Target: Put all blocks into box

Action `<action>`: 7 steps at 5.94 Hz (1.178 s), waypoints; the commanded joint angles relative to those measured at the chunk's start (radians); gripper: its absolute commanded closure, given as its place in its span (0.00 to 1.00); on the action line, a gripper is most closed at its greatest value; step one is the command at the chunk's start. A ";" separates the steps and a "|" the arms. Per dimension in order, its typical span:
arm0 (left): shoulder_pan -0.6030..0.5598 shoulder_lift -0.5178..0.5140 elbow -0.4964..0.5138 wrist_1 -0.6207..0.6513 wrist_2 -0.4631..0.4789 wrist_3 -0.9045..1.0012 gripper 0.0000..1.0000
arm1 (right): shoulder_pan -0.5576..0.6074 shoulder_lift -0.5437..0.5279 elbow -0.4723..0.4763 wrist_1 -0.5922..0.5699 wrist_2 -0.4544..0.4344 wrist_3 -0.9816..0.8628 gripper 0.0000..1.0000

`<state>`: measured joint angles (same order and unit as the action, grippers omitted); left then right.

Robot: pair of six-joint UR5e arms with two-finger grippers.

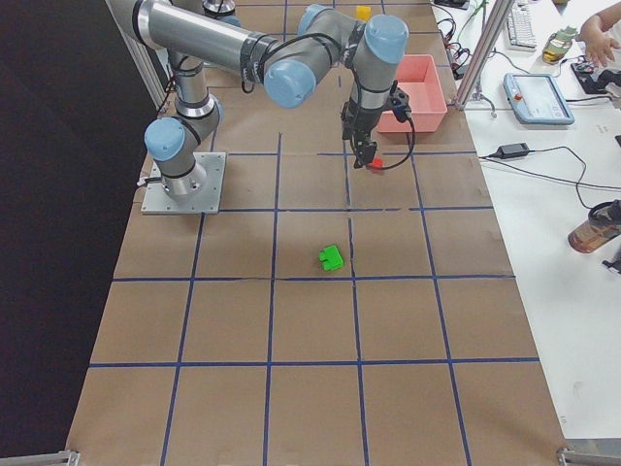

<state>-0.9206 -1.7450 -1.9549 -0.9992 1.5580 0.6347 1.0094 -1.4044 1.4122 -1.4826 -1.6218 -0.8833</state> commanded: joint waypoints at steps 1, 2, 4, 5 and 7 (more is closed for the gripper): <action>0.014 -0.068 -0.047 0.084 0.002 0.028 0.01 | -0.096 0.060 0.072 -0.110 -0.036 -0.100 0.00; 0.050 -0.123 -0.047 0.096 0.004 0.034 0.01 | -0.129 0.096 0.159 -0.240 -0.058 -0.100 0.00; 0.063 -0.165 -0.061 0.106 0.004 0.040 0.01 | -0.159 0.151 0.320 -0.503 -0.086 -0.100 0.00; 0.063 -0.197 -0.061 0.173 0.004 0.052 0.01 | -0.161 0.200 0.364 -0.621 -0.087 -0.100 0.00; 0.063 -0.202 -0.058 0.182 0.002 0.112 0.24 | -0.161 0.237 0.401 -0.640 -0.084 -0.094 0.00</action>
<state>-0.8576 -1.9423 -2.0144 -0.8245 1.5612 0.7069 0.8489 -1.1845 1.7899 -2.1060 -1.7085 -0.9780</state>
